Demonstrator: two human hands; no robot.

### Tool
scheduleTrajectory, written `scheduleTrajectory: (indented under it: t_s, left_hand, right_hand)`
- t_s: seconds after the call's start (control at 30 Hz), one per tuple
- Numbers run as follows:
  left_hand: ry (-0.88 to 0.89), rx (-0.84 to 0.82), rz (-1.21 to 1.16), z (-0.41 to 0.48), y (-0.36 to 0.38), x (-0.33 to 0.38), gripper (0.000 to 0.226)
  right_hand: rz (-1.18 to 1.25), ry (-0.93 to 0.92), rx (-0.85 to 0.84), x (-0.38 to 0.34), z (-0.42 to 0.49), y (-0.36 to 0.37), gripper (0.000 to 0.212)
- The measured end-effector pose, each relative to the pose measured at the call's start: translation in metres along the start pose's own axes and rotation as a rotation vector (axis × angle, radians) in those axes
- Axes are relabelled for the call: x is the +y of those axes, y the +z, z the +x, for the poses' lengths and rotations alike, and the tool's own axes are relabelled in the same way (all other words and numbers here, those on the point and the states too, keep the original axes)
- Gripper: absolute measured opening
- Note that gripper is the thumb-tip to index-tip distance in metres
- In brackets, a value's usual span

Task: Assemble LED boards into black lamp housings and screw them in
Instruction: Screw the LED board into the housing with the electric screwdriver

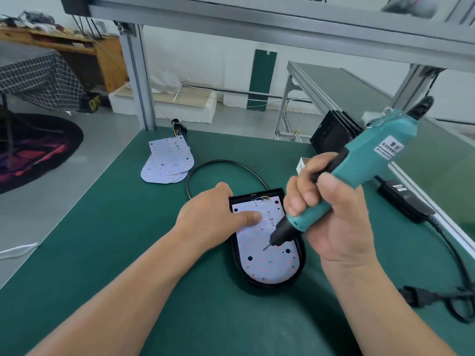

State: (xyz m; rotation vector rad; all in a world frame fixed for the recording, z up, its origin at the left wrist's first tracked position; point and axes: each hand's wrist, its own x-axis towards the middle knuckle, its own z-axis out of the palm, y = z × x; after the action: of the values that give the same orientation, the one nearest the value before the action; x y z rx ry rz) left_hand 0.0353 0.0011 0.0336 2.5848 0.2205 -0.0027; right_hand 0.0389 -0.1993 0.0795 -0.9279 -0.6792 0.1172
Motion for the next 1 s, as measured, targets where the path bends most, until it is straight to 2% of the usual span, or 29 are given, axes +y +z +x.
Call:
scheduleTrajectory:
  t_s: [0.1, 0.17, 0.2, 0.3, 0.37, 0.5, 0.63, 0.7, 1.0]
  left_hand:
    - [-0.019, 0.033, -0.204, 0.004, -0.007, -0.006, 0.060]
    - [-0.061, 0.086, -0.466, 0.009, -0.016, -0.009, 0.036]
    - [-0.108, 0.087, -0.657, 0.011, -0.021, -0.010, 0.032]
    - [-0.146, -0.096, -1.197, 0.008, -0.035, -0.009, 0.031]
    - [-0.100, -0.224, -1.353, 0.002, -0.035, -0.005, 0.025]
    - [-0.055, -0.317, -1.412, -0.010, -0.027, 0.007, 0.013]
    - [0.028, -0.348, -1.251, -0.018, -0.023, 0.017, 0.024]
    - [0.042, -0.347, -1.213, -0.022, -0.020, 0.021, 0.023]
    - [0.145, -0.490, -1.234, -0.030, -0.012, 0.024, 0.017]
  right_hand:
    - [0.153, -0.026, 0.286, -0.006, 0.005, -0.019, 0.003]
    - [0.203, -0.064, 0.418, -0.009, 0.008, -0.031, 0.010]
    - [0.219, -0.081, 0.465, -0.010, 0.009, -0.035, 0.011]
    - [0.247, -0.114, 0.539, -0.010, 0.011, -0.043, 0.008]
    - [0.259, -0.119, 0.559, -0.011, 0.012, -0.045, 0.008]
    - [0.283, -0.116, 0.555, -0.008, 0.012, -0.043, 0.010]
    - [0.305, -0.115, 0.553, -0.007, 0.013, -0.039, 0.013]
    - [0.320, -0.120, 0.554, -0.008, 0.013, -0.038, 0.013]
    - [0.370, -0.155, 0.575, -0.018, 0.014, -0.038, 0.004]
